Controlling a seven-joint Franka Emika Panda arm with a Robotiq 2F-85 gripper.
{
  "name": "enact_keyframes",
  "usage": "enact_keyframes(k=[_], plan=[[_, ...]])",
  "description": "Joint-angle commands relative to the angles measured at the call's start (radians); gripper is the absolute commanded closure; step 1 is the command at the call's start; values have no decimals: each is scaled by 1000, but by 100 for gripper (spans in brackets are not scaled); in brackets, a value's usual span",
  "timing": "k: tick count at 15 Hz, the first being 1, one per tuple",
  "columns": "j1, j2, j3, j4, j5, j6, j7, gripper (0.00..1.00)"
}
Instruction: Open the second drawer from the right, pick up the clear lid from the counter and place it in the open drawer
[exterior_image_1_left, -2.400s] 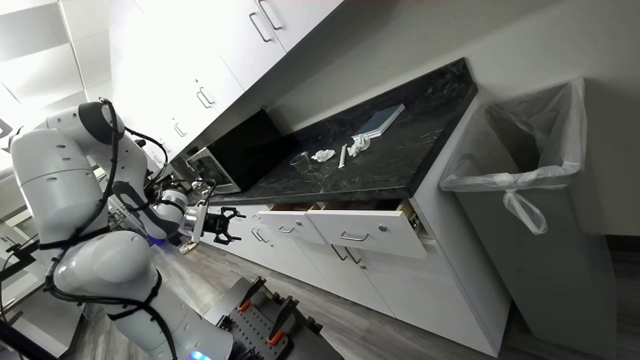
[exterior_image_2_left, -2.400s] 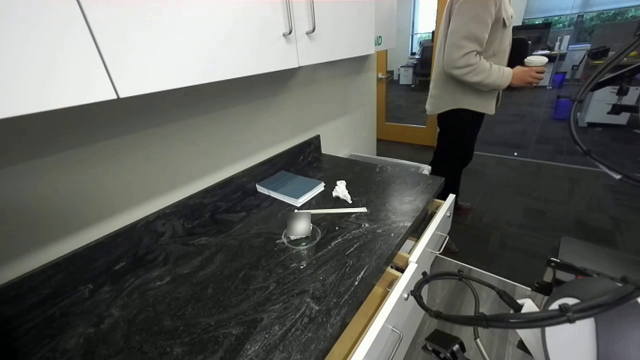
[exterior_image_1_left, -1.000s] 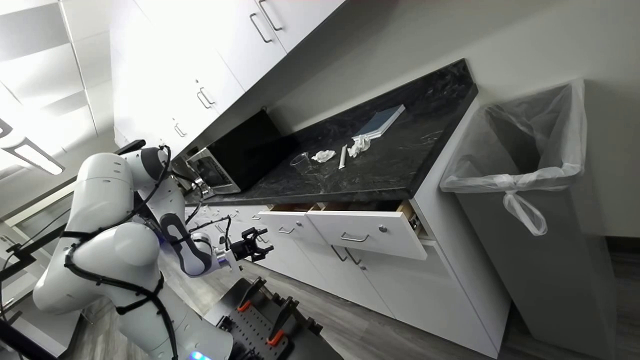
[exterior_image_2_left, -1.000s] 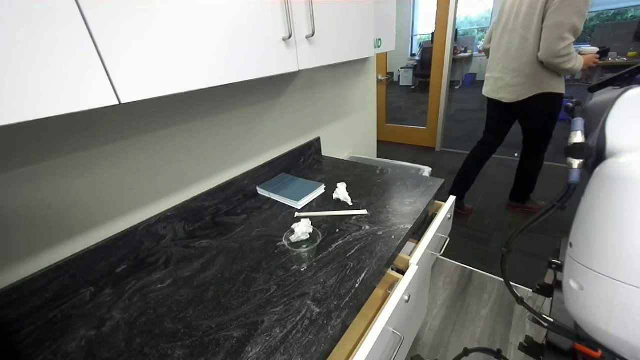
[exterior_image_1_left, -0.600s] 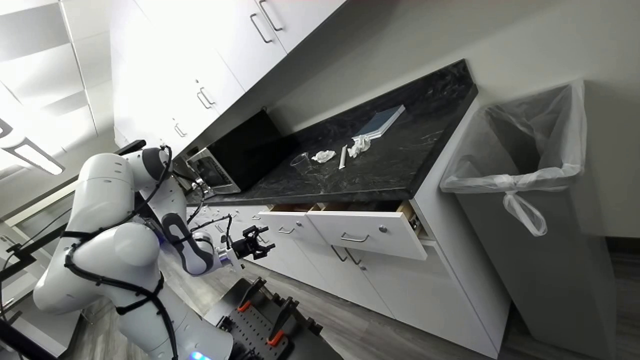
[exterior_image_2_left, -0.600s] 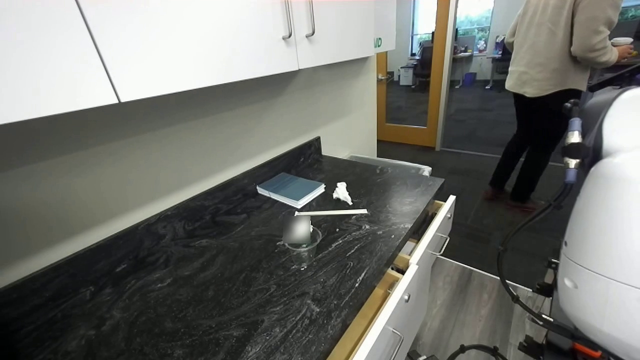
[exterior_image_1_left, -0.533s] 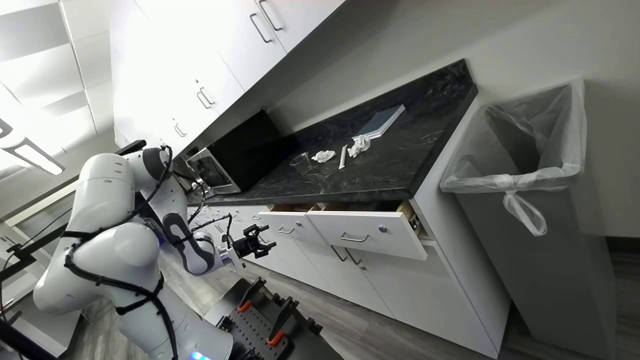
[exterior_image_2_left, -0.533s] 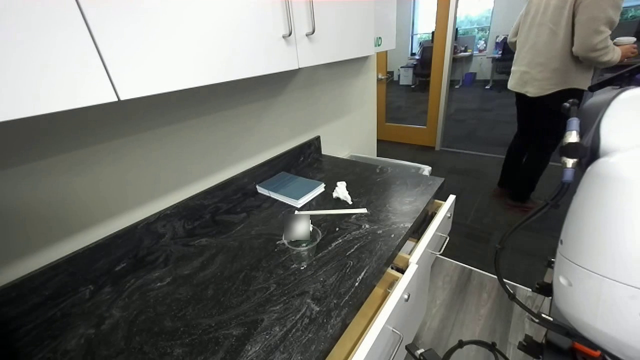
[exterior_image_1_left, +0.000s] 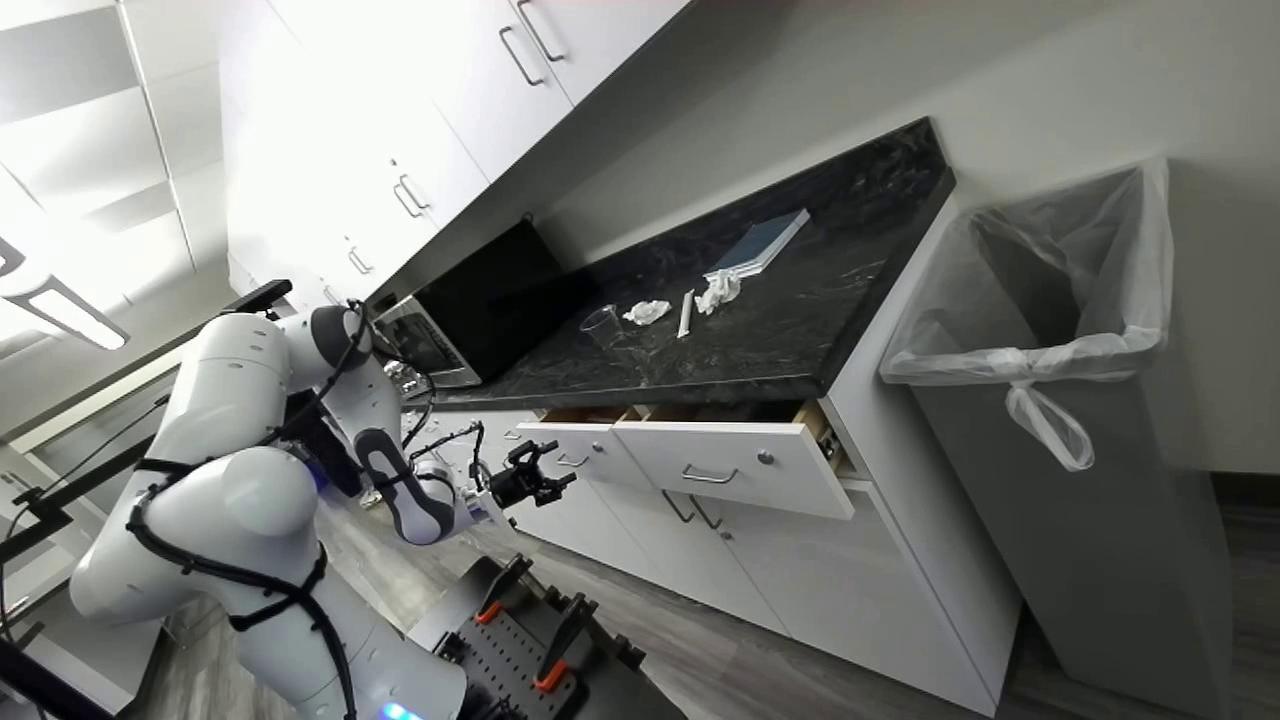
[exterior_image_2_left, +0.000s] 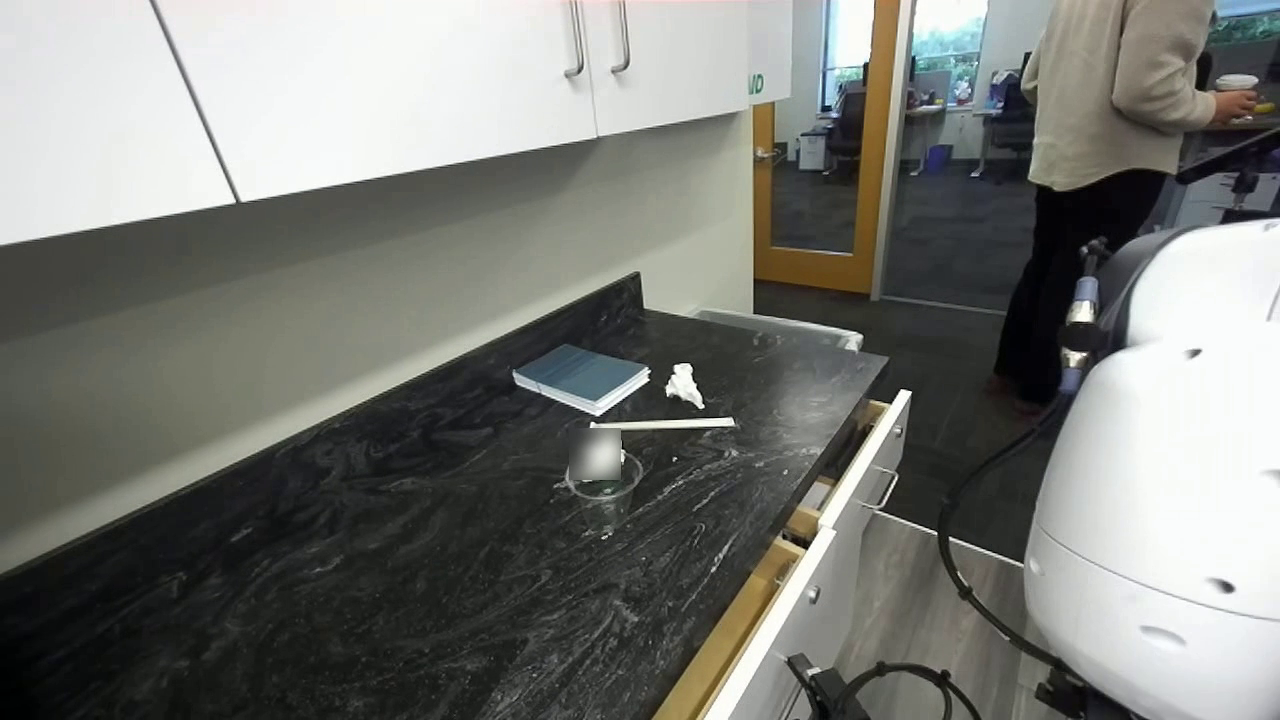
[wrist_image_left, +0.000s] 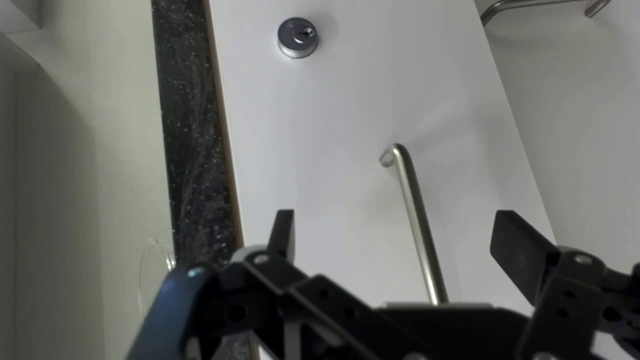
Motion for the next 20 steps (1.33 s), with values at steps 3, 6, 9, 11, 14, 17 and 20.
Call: enact_keyframes(k=[3,6,9,11,14,17,20], plan=[[7,83,7,89,-103,-28,-20,0],[14,101,12,112,-150,-36,-22,28],[16,108,19,118,-153,-66,-23,50],[19,108,25,114,-149,-83,-19,66],[22,100,37,101,-134,-99,-4,88],[21,94,52,89,-121,-102,10,100],[22,82,81,66,-105,-96,18,97]])
